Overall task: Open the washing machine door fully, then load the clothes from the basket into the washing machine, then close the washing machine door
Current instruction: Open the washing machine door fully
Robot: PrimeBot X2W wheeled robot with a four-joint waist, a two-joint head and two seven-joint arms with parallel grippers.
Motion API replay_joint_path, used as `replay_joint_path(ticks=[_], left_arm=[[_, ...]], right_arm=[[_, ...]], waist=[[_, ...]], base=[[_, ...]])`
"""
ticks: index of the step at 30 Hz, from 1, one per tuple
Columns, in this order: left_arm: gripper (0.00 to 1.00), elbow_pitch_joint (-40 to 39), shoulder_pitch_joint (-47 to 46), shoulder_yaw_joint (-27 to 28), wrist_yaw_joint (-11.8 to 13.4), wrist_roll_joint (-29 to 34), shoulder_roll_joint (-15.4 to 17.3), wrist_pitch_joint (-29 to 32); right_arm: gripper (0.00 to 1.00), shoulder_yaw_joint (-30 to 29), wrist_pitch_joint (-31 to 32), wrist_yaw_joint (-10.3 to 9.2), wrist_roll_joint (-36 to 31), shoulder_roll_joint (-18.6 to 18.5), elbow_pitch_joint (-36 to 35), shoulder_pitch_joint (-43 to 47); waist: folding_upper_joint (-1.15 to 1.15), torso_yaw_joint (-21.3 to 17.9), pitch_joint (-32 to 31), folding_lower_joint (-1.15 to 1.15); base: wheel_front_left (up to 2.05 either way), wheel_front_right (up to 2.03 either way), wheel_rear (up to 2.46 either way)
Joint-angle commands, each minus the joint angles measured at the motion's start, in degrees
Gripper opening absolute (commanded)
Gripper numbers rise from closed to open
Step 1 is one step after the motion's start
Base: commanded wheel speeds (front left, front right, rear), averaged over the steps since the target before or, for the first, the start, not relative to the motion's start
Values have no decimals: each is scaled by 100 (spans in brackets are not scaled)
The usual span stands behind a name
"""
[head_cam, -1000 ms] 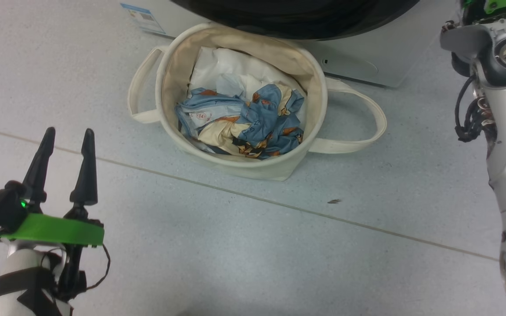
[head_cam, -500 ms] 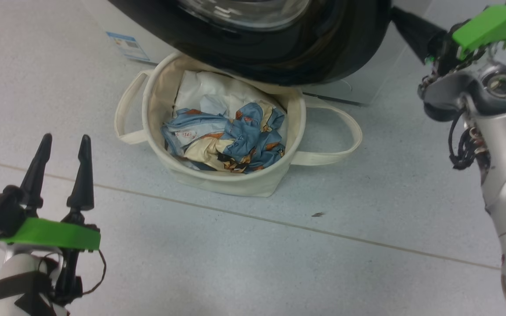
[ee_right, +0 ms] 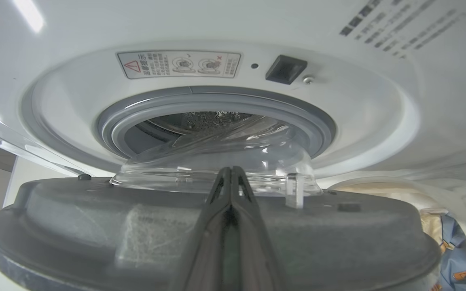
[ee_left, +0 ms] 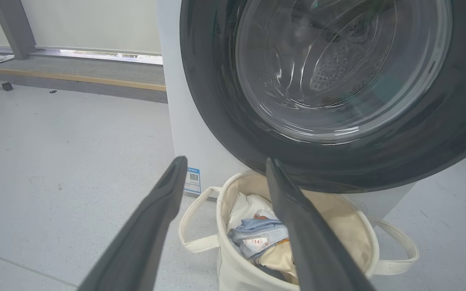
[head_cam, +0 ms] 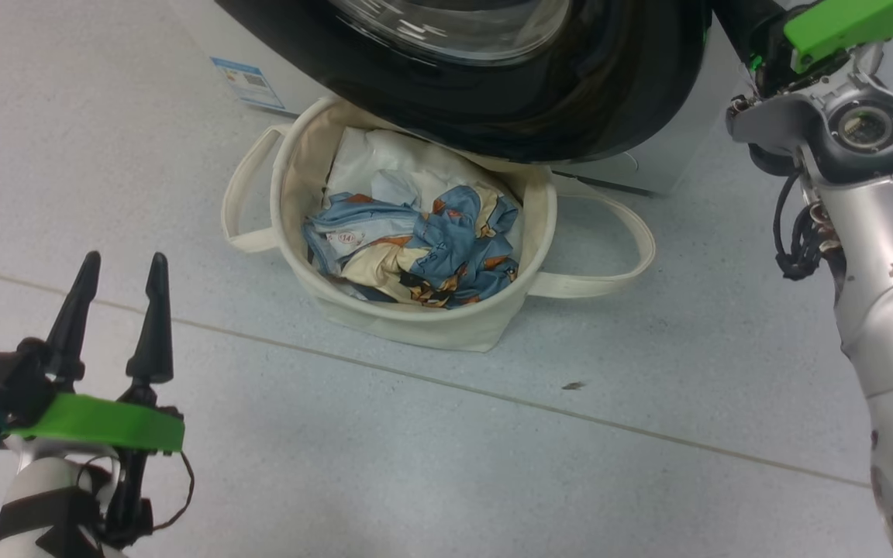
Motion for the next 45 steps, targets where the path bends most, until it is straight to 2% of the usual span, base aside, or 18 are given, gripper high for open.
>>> replay_joint_path(ticks=[1, 11, 20, 31, 41, 45], left_arm=[[100, -123, -11, 230, -33, 21, 158, -69], [100, 8, 293, 327, -33, 150, 151, -69], [100, 106, 714, 642, -33, 239, 148, -69], [100, 304, 1039, 902, -33, 412, 38, -69], [100, 444, 1100, 1187, 8, 595, -11, -69], [100, 378, 1134, 1383, 18, 600, -15, -69]], right_arm=[[0, 122, 115, 7, -66, 179, -87, -281], [0, 724, 1263, 7, -68, 317, 395, -33], [0, 1231, 1688, 7, -191, 518, 140, 629], [0, 1532, 1787, 7, -224, 621, -534, 1363], [0, 1545, 1715, 7, -128, 692, -564, 1703], [0, 1622, 1720, 7, -66, 742, -595, 1697]], waist=[[0, 21, -5, 0], [0, -130, -556, 0], [0, -45, -1142, 0], [0, 588, -1735, 0], [0, 1375, -2034, 0], [0, 1498, -1992, 0]], base=[[0, 0, 0], [0, 0, 0], [0, 0, 0], [0, 0, 0], [0, 0, 0], [0, 0, 0]])
